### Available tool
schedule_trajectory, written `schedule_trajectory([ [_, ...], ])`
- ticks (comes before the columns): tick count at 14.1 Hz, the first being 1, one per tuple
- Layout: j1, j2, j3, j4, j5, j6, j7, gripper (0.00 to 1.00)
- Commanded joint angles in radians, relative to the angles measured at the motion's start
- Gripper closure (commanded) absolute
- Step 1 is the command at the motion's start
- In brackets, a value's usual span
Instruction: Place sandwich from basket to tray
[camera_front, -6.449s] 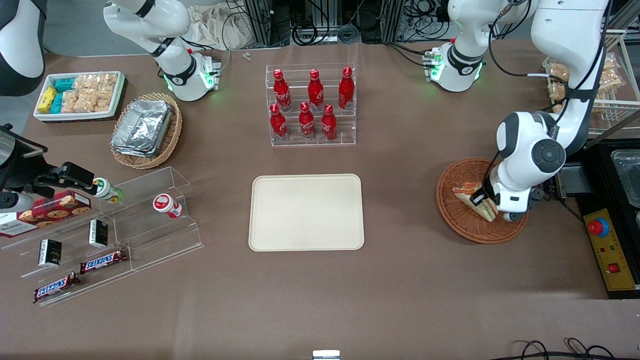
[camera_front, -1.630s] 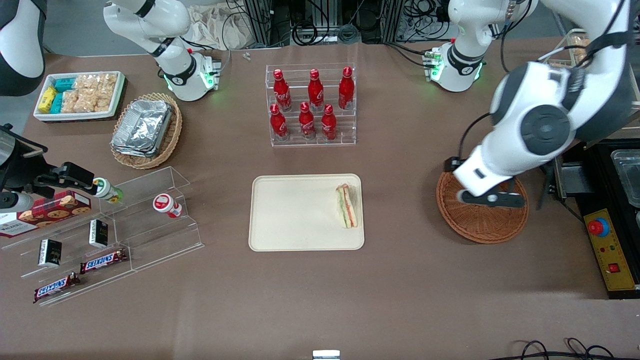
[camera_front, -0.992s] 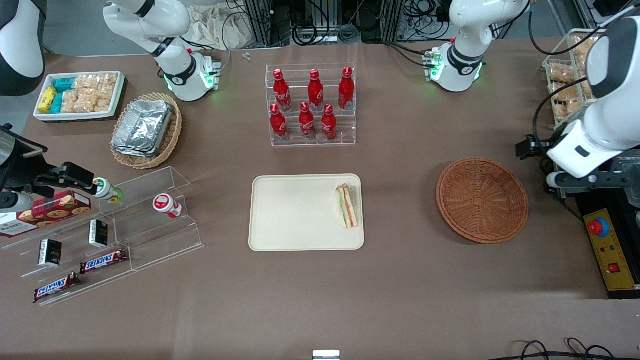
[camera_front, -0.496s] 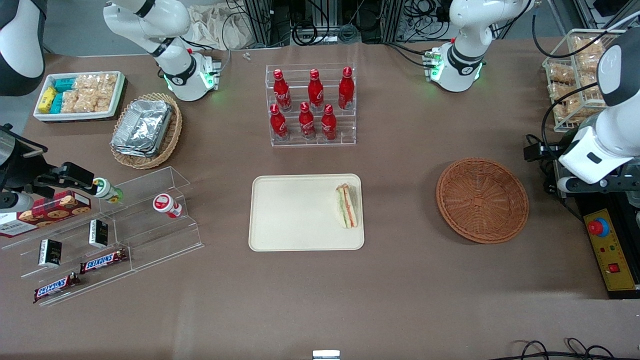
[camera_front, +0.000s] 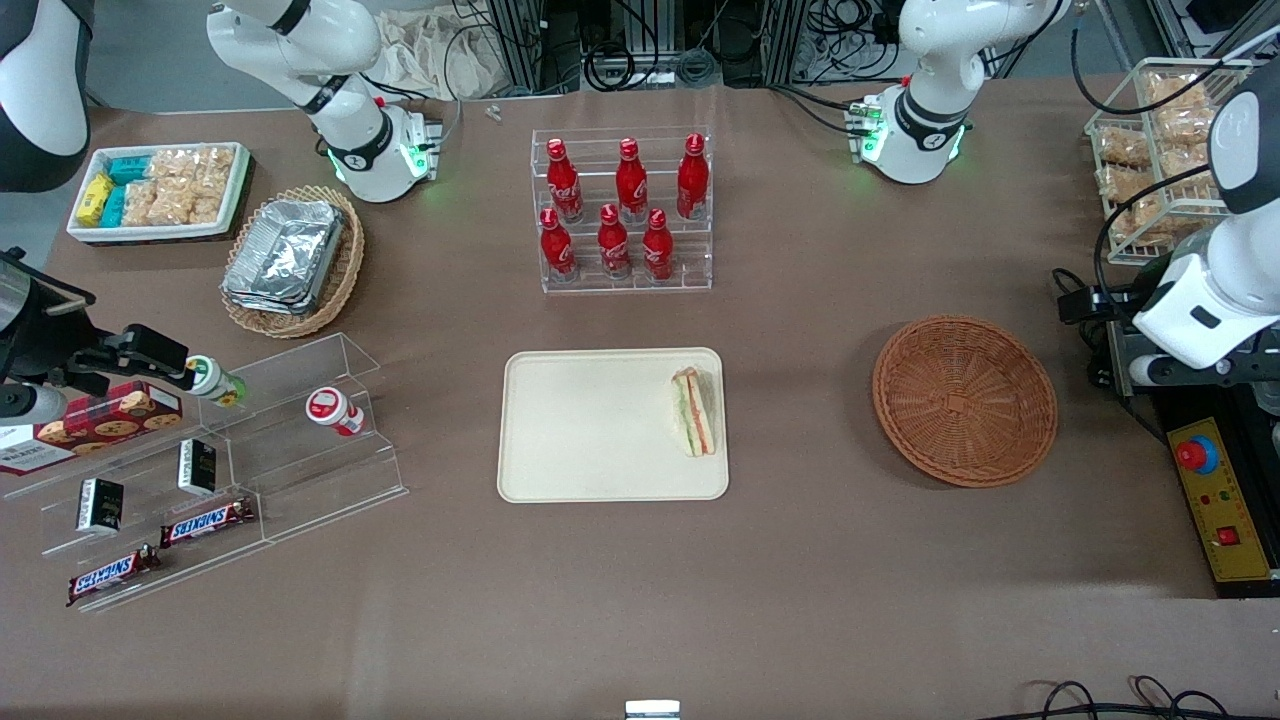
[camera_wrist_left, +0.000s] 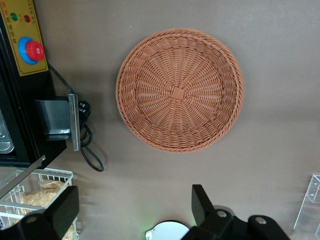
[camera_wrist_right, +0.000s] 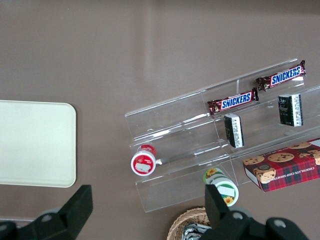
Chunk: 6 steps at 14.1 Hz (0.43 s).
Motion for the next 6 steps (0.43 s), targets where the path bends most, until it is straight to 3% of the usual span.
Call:
schedule_trajectory([
  [1,-0.098,-0.004,0.143,0.013,-0.059,0.031,0.046,0.00],
  [4,-0.206,-0.009,0.276,0.004,-0.090,0.117,0.097,0.00],
  [6,-0.212,-0.005,0.282,0.006,-0.090,0.142,0.097,0.00],
])
